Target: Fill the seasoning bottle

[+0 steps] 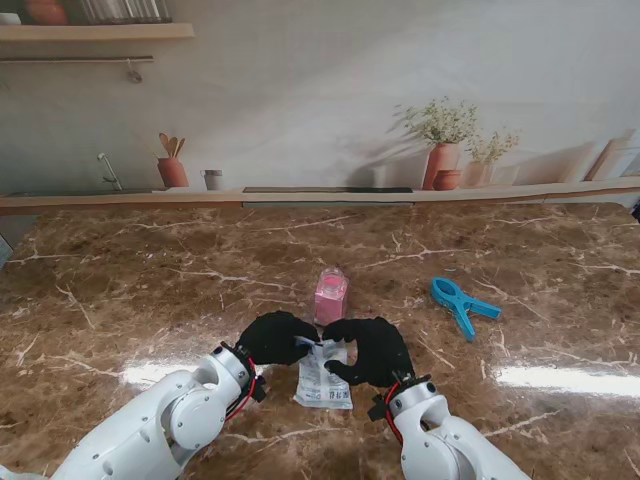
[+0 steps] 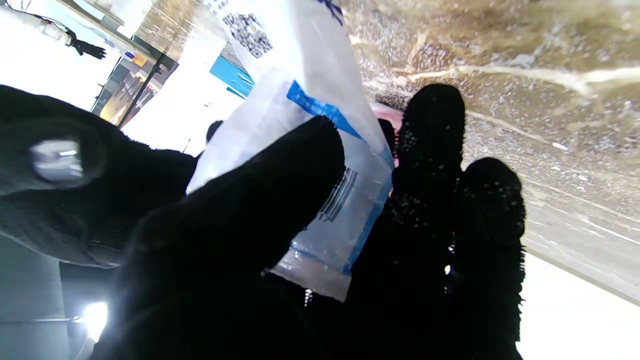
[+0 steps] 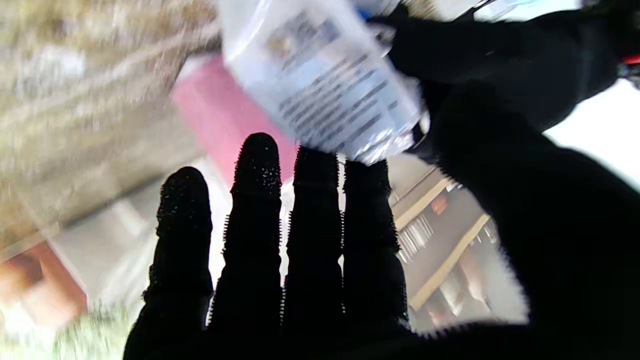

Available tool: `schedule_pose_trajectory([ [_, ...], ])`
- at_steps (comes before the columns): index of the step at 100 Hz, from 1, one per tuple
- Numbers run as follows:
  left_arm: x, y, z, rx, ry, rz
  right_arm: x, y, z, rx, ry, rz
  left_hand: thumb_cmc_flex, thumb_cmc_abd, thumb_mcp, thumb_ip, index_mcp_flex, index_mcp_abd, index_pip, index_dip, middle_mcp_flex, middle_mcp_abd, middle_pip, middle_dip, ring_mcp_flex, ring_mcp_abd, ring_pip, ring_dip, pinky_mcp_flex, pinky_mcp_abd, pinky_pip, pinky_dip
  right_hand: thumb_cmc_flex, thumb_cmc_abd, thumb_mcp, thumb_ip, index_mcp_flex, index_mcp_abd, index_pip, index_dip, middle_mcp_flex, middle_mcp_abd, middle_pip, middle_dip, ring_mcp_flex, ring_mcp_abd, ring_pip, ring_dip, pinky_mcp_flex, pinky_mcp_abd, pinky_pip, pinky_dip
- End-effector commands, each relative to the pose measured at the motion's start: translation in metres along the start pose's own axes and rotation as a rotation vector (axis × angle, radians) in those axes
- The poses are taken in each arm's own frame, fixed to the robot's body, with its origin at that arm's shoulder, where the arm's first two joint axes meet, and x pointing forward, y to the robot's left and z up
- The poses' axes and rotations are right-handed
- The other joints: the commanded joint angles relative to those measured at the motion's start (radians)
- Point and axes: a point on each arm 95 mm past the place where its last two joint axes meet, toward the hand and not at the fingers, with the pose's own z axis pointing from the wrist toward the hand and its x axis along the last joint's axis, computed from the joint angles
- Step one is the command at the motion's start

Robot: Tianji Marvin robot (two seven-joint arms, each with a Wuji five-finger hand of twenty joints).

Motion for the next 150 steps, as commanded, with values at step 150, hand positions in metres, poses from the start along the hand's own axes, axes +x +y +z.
schedule_pose_trajectory([
  [150,0.006,-0.005,0.008,-0.171,0.0,0.219,-0.009,0.0,-0.004,0.089,0.019,-0.082,-0.05,0.153,-0.067,-0.045,-0.059,0.05,-0.115,0.033,0.015,-0.011,0.102,0.062,0.011,-0.015,-0.003,-0.009,-0.046,-0.017,0.075,-0.021,0.002,0.133,0.096,-0.066,0.1,-0.051,0.364,-0.46,0.248,0.037,-0.063,-0.145,0.29,-0.008,0.083,-0.023,0.252,-0.065,0.362,-0.115],
])
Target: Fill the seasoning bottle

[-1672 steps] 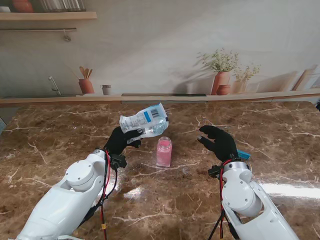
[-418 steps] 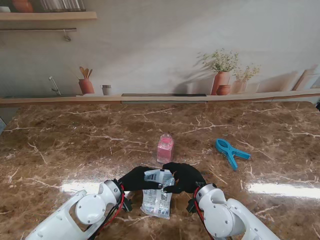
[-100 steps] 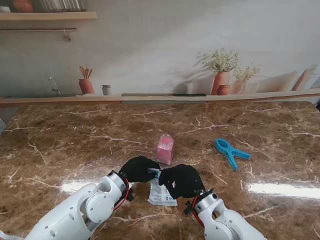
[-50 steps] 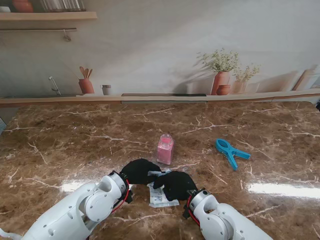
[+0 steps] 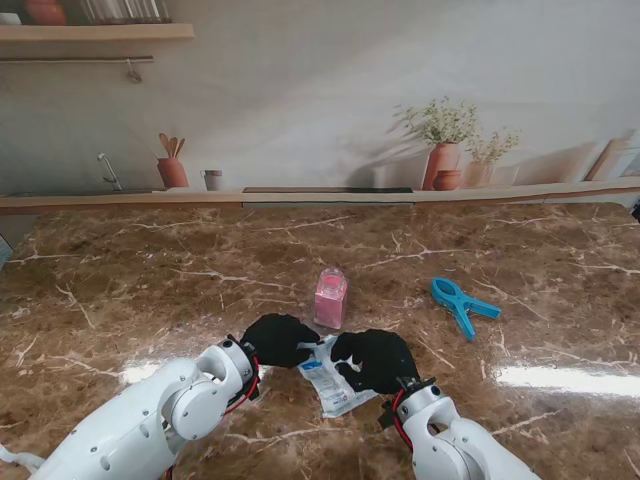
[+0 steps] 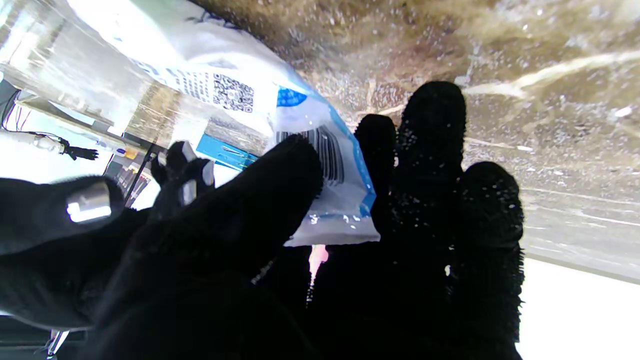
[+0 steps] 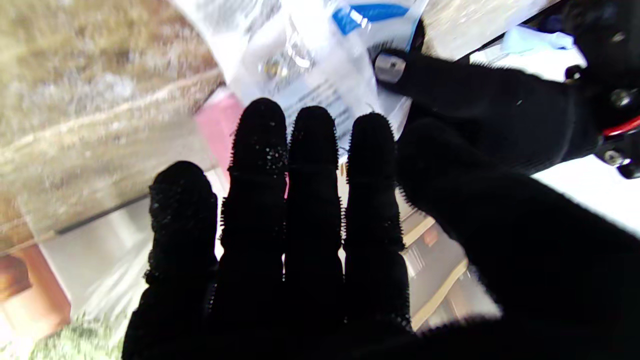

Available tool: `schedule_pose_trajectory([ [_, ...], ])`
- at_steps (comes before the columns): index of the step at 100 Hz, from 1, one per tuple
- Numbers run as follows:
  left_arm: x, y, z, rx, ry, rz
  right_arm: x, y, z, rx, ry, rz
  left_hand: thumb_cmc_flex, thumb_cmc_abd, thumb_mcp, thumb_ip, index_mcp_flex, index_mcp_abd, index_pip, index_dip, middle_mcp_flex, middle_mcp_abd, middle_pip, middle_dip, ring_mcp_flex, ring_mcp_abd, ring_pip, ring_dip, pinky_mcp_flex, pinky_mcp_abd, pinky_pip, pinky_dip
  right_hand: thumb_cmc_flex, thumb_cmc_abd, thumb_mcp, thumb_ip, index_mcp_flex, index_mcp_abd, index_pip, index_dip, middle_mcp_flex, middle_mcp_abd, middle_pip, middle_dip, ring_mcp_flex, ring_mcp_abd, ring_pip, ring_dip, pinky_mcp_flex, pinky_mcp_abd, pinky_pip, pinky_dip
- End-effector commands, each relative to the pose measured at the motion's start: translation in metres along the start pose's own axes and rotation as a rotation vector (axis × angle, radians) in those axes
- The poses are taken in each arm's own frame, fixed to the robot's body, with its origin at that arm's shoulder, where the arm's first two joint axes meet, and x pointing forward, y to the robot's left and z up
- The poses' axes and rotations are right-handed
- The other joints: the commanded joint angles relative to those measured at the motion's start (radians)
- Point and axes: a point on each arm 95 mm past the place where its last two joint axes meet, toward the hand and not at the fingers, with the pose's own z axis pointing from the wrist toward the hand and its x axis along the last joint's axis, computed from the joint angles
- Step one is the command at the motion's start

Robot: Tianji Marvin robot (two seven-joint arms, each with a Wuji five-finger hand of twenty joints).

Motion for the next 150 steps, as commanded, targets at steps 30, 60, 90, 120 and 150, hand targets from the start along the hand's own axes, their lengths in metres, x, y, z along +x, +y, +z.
schedule_pose_trajectory([
  [30,0.002,-0.003,0.003,-0.018,0.016,0.051,-0.001,-0.001,0.014,-0.035,0.003,-0.122,0.02,0.012,-0.016,-0.025,0.028,-0.008,0.08,-0.008,0.013,-0.033,-0.006,0.062,-0.023,-0.005,0.006,0.008,-0.05,-0.011,0.038,0.002,0.011,-0.122,-0.074,0.024,-0.238,0.056,-0.541,0.283,-0.38,-0.043,-0.062,0.105,-0.317,-0.069,-0.048,0.062,-0.212,-0.05,-0.145,0.026],
  [60,0.003,-0.004,0.005,-0.028,0.003,0.061,0.0,-0.015,0.025,-0.021,0.015,-0.135,0.016,0.0,-0.018,-0.023,0.021,0.019,0.104,-0.004,0.028,-0.03,0.014,0.096,-0.013,-0.011,0.029,0.021,-0.039,-0.019,0.045,0.012,0.087,-0.323,-0.065,-0.185,0.002,-0.127,-0.095,0.429,-0.196,-0.109,0.188,0.308,-0.258,-0.084,0.083,0.14,-0.154,-0.048,-0.096,0.1],
  [90,-0.001,-0.009,0.006,-0.001,-0.058,0.075,0.007,-0.035,0.037,-0.058,-0.031,0.005,-0.019,-0.008,-0.04,-0.019,0.02,0.019,0.122,-0.018,0.045,-0.041,0.02,0.095,-0.006,-0.013,0.037,0.022,-0.033,-0.013,0.046,0.014,0.187,-0.328,-0.051,-0.19,0.069,-0.236,0.079,0.52,0.086,-0.13,0.23,0.495,-0.025,-0.082,0.218,0.192,0.0,-0.018,0.045,0.09],
  [120,-0.004,-0.001,0.005,0.093,-0.05,0.029,0.001,-0.041,0.033,-0.077,-0.072,0.038,-0.111,-0.195,0.003,-0.01,-0.244,-0.178,0.404,0.346,-0.085,-0.152,-0.036,0.394,-0.227,0.006,0.071,0.267,-0.285,0.011,-0.099,0.174,0.228,-0.195,0.03,-0.11,0.116,-0.289,0.045,0.478,0.003,-0.147,0.322,0.663,-0.134,-0.062,0.285,0.31,-0.101,-0.024,-0.003,0.074],
  [150,-0.014,-0.008,-0.016,-0.043,-0.004,-0.096,-0.016,-0.052,0.027,-0.11,-0.008,-0.071,-0.352,-0.052,-0.12,0.076,-0.227,-0.073,0.162,0.245,-0.432,-0.122,-0.057,0.011,-0.546,0.004,-0.144,0.26,-0.55,-0.019,-0.35,0.221,0.243,-0.213,0.033,-0.085,0.172,-0.295,0.076,0.358,-0.024,-0.172,0.337,0.682,-0.166,-0.08,0.283,0.308,-0.119,-0.038,-0.042,0.076],
])
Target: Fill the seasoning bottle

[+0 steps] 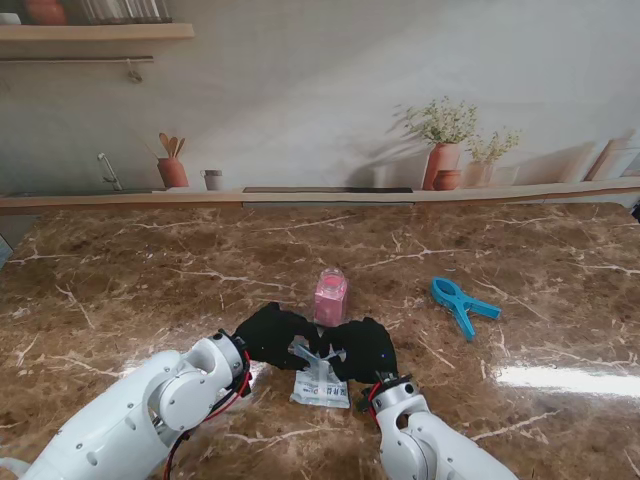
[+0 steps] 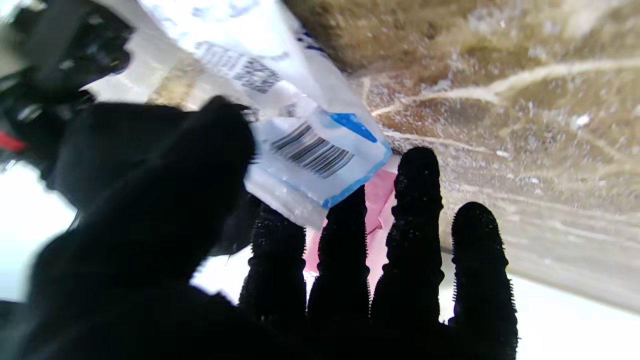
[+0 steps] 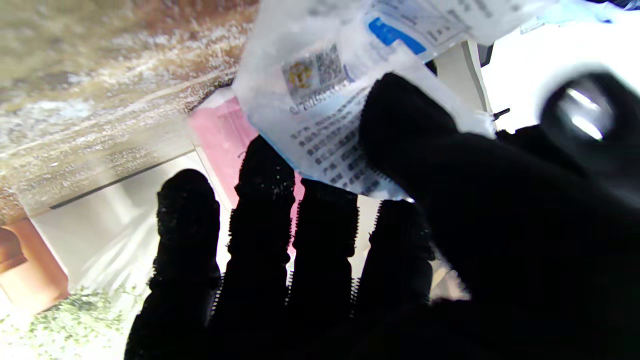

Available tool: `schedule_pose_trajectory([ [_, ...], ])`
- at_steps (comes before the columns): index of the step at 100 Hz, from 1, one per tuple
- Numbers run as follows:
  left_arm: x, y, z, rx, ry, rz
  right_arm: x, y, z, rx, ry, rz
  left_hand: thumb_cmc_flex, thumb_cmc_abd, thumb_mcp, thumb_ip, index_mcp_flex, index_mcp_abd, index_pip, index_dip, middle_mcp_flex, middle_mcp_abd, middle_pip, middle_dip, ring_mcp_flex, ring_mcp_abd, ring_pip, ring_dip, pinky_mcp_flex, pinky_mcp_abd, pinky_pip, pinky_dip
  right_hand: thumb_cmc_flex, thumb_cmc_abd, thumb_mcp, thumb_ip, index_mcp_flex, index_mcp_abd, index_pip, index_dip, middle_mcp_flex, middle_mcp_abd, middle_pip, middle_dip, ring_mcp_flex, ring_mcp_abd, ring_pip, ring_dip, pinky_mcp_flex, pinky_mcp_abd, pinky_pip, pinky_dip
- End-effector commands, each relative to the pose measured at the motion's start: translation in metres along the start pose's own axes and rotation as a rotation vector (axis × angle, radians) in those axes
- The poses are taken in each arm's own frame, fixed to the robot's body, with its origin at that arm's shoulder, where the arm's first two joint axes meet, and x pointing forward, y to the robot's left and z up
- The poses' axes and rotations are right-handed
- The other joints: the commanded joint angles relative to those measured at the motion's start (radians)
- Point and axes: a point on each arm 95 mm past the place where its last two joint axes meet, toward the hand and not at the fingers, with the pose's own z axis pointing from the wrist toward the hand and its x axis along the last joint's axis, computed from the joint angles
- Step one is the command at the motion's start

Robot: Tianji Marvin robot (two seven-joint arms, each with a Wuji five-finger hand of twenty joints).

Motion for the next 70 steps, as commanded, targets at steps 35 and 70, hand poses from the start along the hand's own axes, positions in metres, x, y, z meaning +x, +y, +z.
schedule_pose_trajectory([
  [35,-0.007,0.005,-0.017,0.062,-0.183,-0.016,-0.015,-0.021,-0.012,0.068,0.083,-0.089,0.033,0.495,-0.629,0.14,0.112,0.083,-0.217,-0.025,0.067,0.085,0.011,-0.027,0.012,0.07,0.057,0.03,0.018,-0.018,0.06,0.113,0.037,0.019,0.045,0.052,0.101,-0.014,0.017,-0.211,-0.044,-0.045,-0.021,-0.014,-0.056,-0.025,-0.034,0.015,-0.037,-0.029,-0.057,-0.004],
  [70,0.003,0.015,-0.012,-0.113,-0.247,0.085,-0.015,-0.021,-0.013,0.063,0.091,-0.115,-0.044,0.24,-0.472,0.121,0.071,0.049,-0.126,0.075,0.061,0.034,0.036,0.032,-0.022,0.027,0.027,0.005,-0.02,-0.024,0.043,0.074,0.034,0.028,0.053,0.057,0.104,-0.007,0.021,-0.228,-0.052,-0.041,-0.029,-0.02,-0.062,-0.025,-0.025,0.02,-0.038,-0.036,-0.053,-0.001],
])
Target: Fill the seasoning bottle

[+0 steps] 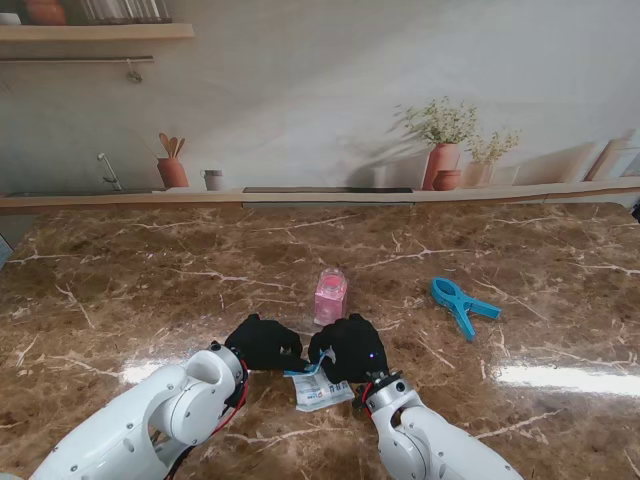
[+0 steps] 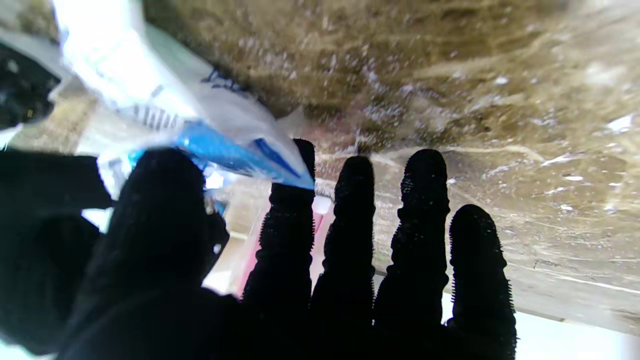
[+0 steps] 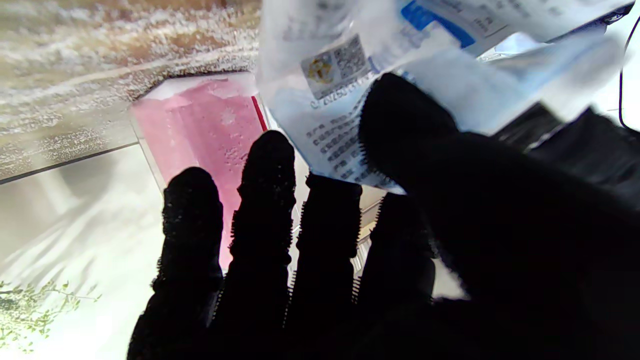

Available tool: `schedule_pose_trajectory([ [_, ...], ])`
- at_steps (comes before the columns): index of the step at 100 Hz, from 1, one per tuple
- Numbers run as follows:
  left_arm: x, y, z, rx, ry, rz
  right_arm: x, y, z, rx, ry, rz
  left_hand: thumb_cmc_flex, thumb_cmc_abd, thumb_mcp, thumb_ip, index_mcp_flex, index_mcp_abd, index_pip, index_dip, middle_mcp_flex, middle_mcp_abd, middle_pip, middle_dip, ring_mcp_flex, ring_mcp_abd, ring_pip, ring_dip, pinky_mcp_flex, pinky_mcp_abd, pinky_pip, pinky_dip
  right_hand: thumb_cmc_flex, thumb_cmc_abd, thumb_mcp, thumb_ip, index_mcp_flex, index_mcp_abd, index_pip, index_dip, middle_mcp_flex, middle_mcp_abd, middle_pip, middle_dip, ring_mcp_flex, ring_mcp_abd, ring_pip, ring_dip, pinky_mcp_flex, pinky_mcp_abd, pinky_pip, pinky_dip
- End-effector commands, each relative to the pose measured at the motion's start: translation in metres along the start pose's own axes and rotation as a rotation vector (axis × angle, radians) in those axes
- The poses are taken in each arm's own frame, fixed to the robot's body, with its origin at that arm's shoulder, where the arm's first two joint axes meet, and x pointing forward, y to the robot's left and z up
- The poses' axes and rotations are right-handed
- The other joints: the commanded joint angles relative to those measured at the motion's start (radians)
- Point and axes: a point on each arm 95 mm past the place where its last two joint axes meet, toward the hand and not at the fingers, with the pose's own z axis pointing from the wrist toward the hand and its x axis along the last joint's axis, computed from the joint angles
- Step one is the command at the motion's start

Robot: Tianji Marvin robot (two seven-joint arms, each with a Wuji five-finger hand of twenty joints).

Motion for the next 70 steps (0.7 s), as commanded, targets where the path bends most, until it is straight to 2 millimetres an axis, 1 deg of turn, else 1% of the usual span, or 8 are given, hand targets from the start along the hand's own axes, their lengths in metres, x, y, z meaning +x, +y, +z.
schedule_pose_trajectory([
  [1,0.0,0.002,0.0,-0.033,-0.002,0.049,-0.018,-0.016,-0.023,0.07,-0.042,-0.031,-0.052,-0.091,0.1,-0.001,-0.007,-0.029,0.037,0.047,0.031,-0.013,0.012,0.013,-0.007,-0.022,-0.023,-0.014,-0.023,-0.011,0.005,-0.006,0.03,0.033,0.047,0.055,0.034,-0.011,0.03,-0.01,-0.004,-0.022,-0.001,0.003,-0.024,-0.022,0.003,0.02,-0.008,-0.024,-0.008,-0.001],
  [15,0.003,0.004,0.002,-0.066,0.001,0.113,-0.019,-0.016,-0.025,0.084,-0.051,-0.029,-0.092,-0.169,0.223,-0.015,-0.064,-0.037,0.08,0.085,0.004,-0.029,0.023,0.025,-0.023,-0.037,-0.039,-0.011,-0.041,-0.016,-0.02,-0.006,0.012,0.042,0.046,0.048,-0.006,0.011,0.042,-0.02,-0.02,-0.012,-0.026,-0.02,-0.035,-0.024,-0.001,0.016,-0.016,-0.026,-0.011,-0.002],
  [27,0.005,0.005,0.006,-0.07,0.0,0.165,-0.02,-0.014,-0.028,0.138,-0.064,-0.009,-0.099,-0.185,0.268,-0.02,-0.083,-0.045,0.106,0.116,0.003,-0.04,0.034,0.038,-0.017,-0.046,-0.037,-0.005,-0.04,-0.019,-0.023,-0.003,-0.109,-0.004,0.01,-0.001,-0.184,0.113,0.001,-0.075,-0.154,0.03,-0.125,-0.13,-0.134,-0.038,-0.05,-0.03,-0.093,-0.024,-0.073,0.004],
  [30,0.005,0.006,0.007,-0.071,0.001,0.17,-0.021,-0.012,-0.029,0.154,-0.064,0.0,-0.104,-0.195,0.3,-0.024,-0.083,-0.046,0.115,0.127,0.006,-0.033,0.039,0.044,-0.013,-0.046,-0.036,-0.002,-0.038,-0.02,-0.022,0.0,-0.178,0.016,-0.012,0.018,-0.202,0.163,-0.157,0.01,-0.207,0.038,-0.137,-0.266,-0.171,-0.037,-0.066,-0.038,-0.121,-0.024,-0.105,0.021],
  [37,0.006,0.006,0.009,-0.07,0.001,0.184,-0.021,-0.005,-0.031,0.177,-0.061,0.012,-0.1,-0.213,0.346,-0.029,-0.09,-0.05,0.138,0.15,0.01,-0.041,0.053,0.057,-0.008,-0.049,-0.031,0.003,-0.032,-0.022,-0.019,0.004,-0.308,0.088,-0.064,0.15,-0.208,0.219,-0.379,0.175,-0.26,0.052,-0.199,-0.352,-0.211,-0.036,-0.123,-0.066,-0.15,-0.019,-0.155,0.035],
  [50,0.007,0.006,0.012,-0.05,0.018,0.211,-0.018,0.012,-0.033,0.167,-0.075,0.058,-0.012,-0.352,0.469,-0.11,-0.085,-0.11,0.226,0.196,0.065,-0.061,0.099,0.092,0.05,-0.063,-0.01,0.006,-0.003,-0.01,0.0,0.009,-0.383,0.147,-0.152,0.159,-0.236,0.238,-0.423,0.209,-0.257,0.068,-0.263,-0.429,-0.207,-0.015,-0.22,-0.13,-0.158,-0.004,-0.193,0.044],
  [61,0.008,0.007,0.015,-0.045,0.038,0.218,-0.013,0.024,-0.03,0.128,-0.1,0.092,0.058,-0.411,0.521,-0.136,-0.078,-0.147,0.282,0.197,0.098,-0.074,0.126,0.113,0.076,-0.077,-0.006,0.008,0.003,-0.013,0.002,0.004,-0.392,0.184,-0.186,0.164,-0.235,0.263,-0.418,0.224,-0.235,0.077,-0.274,-0.45,-0.157,0.009,-0.28,-0.178,-0.125,0.012,-0.197,0.053],
  [70,0.008,0.007,0.015,-0.034,0.048,0.215,-0.01,0.028,-0.025,0.12,-0.137,0.092,0.125,-0.429,0.545,-0.143,-0.06,-0.194,0.378,0.194,0.191,-0.09,0.082,0.347,0.112,-0.086,0.015,0.022,0.018,-0.018,0.014,-0.004,-0.371,0.202,-0.203,0.169,-0.271,0.296,-0.429,0.23,-0.224,0.082,-0.269,-0.453,-0.126,0.019,-0.294,-0.196,-0.106,0.015,-0.184,0.057],
])
